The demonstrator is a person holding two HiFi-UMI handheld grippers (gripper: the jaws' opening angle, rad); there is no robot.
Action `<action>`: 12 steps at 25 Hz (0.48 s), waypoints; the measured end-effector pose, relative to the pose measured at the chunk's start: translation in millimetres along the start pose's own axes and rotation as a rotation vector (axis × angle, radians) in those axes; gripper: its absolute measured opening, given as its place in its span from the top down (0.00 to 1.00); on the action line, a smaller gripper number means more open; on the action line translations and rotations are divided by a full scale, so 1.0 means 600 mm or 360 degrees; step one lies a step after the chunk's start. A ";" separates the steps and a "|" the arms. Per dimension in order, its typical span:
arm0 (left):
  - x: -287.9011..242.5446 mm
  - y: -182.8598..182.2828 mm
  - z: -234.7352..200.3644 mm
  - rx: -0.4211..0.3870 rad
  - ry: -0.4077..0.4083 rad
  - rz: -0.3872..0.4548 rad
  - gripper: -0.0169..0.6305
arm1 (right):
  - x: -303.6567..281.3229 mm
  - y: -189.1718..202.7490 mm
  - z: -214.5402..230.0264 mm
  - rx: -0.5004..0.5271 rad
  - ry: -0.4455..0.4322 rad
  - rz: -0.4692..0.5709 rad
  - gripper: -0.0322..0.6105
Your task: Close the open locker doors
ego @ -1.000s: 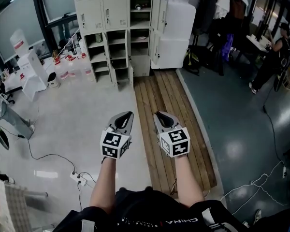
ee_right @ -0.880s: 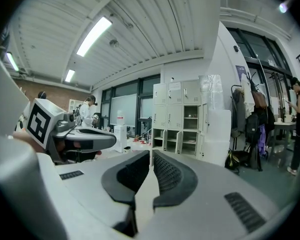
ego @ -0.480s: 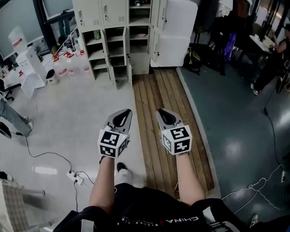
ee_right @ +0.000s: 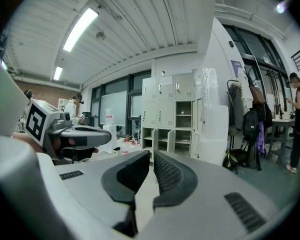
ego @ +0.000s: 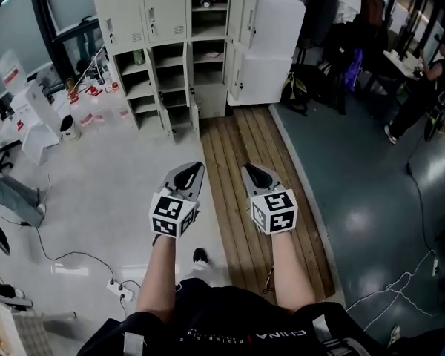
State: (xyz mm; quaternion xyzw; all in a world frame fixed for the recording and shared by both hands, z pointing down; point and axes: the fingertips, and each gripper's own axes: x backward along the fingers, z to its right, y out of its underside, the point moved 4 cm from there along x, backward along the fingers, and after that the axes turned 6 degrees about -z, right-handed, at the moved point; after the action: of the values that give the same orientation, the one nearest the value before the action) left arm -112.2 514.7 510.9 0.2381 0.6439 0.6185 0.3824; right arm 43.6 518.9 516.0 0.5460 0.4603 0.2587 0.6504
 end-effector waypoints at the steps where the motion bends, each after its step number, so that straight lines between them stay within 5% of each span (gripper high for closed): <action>1: -0.017 -0.005 -0.024 -0.0008 0.0015 -0.0003 0.94 | -0.025 -0.013 0.007 -0.0004 0.0014 0.0000 0.87; 12: -0.148 -0.024 -0.260 0.0027 0.0066 0.0027 0.94 | -0.255 -0.093 0.036 -0.0016 0.0109 -0.0042 0.87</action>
State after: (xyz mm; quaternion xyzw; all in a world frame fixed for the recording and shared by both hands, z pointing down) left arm -179.9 348.1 505.2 0.2338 0.6550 0.6209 0.3616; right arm -14.2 365.4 511.1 0.5275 0.4880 0.2710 0.6404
